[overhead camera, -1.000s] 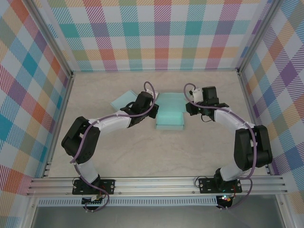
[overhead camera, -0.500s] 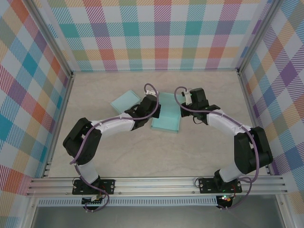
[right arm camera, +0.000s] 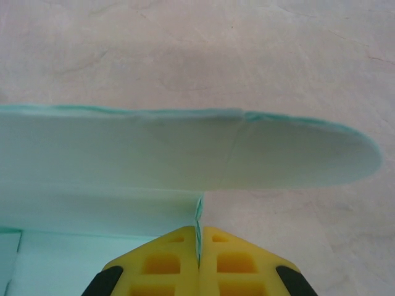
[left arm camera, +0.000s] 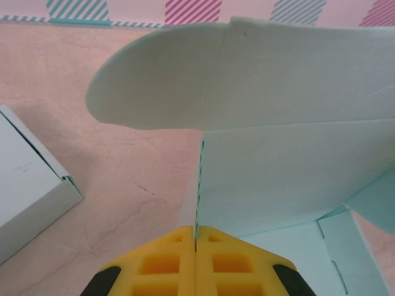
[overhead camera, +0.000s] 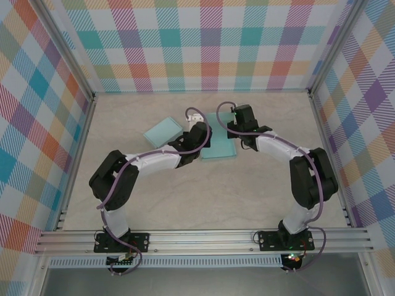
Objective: Fold the paper box
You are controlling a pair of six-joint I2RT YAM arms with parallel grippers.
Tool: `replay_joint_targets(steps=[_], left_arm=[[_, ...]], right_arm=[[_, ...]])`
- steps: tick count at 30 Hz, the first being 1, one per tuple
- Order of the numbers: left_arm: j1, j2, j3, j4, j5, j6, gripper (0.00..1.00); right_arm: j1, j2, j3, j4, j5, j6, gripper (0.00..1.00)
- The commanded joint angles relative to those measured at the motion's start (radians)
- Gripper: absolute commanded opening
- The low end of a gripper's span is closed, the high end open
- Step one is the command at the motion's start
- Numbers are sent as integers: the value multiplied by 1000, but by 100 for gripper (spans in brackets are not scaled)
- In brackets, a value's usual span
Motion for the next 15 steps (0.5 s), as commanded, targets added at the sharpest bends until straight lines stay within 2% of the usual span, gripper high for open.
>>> replay_joint_targets(steps=[1,15], left_arm=[[-21,22,20,73,-21,-91,6],[-73,23,-114,128,-119,-218,7]], right_arm=[[46,19,24,55,34,39,3],[149,-55,-198,199,114,171,4]])
